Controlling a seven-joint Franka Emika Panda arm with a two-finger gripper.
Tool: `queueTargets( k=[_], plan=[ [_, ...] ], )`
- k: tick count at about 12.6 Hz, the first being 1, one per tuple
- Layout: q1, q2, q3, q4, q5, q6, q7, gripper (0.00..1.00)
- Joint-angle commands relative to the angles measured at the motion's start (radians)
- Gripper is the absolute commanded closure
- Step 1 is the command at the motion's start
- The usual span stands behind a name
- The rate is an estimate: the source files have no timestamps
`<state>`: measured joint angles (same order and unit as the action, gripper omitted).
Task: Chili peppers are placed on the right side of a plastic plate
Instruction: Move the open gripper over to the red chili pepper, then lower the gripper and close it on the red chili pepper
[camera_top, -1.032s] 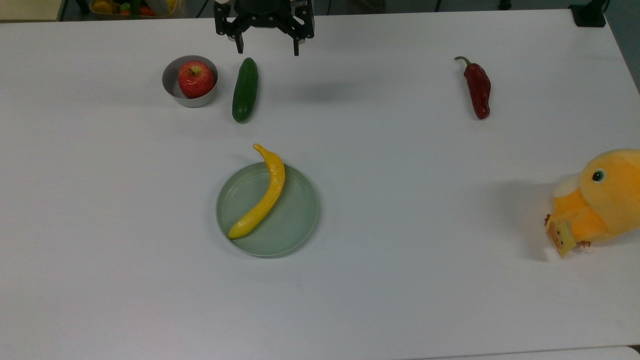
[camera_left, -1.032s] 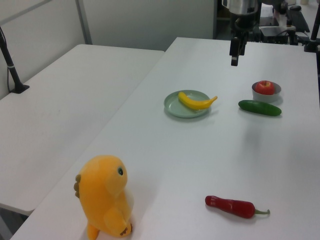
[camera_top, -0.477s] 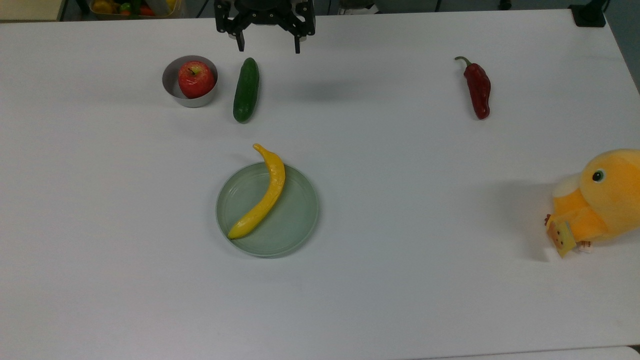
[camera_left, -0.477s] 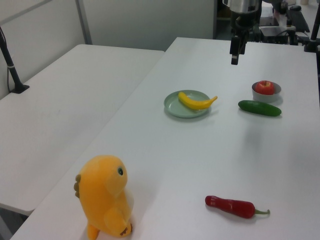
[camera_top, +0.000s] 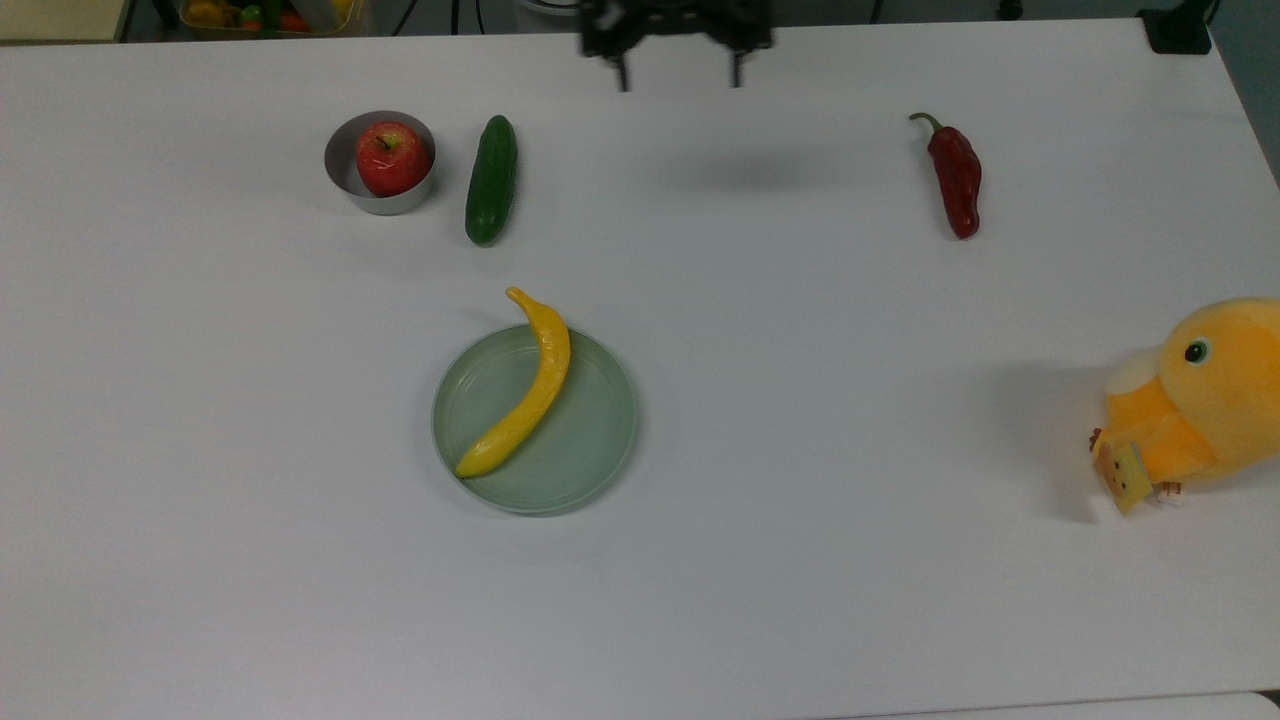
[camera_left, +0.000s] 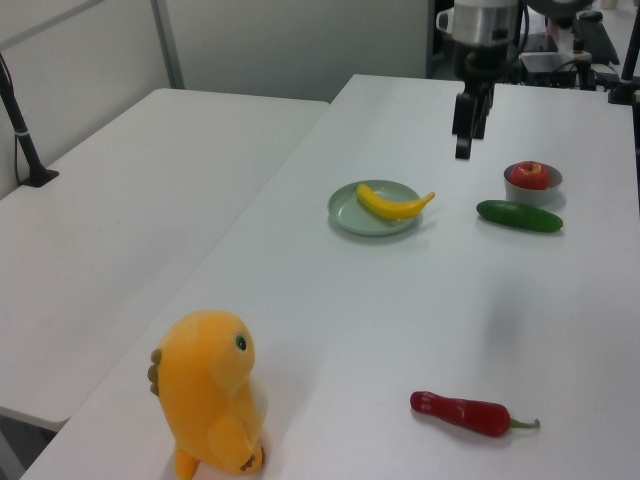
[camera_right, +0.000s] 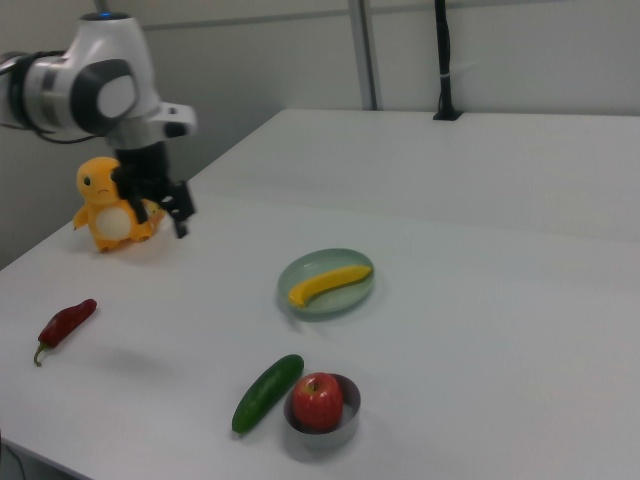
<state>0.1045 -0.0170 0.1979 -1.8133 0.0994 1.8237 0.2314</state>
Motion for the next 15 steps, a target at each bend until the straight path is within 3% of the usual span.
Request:
queueTargets(
  k=[1, 3, 6, 12, 15],
  plan=[
    [0.014, 0.032, 0.180, -0.018, 0.010, 0.073, 0.182, 0.00],
    [0.067, 0.083, 0.242, -0.014, 0.008, 0.136, 0.279, 0.00],
    [0.185, 0.182, 0.250, -0.006, -0.029, 0.219, 0.386, 0.00],
    [0.365, 0.434, 0.239, 0.032, -0.278, 0.308, 0.614, 0.00],
    [0.389, 0.528, 0.239, 0.094, -0.378, 0.312, 0.692, 0.00]
  ],
)
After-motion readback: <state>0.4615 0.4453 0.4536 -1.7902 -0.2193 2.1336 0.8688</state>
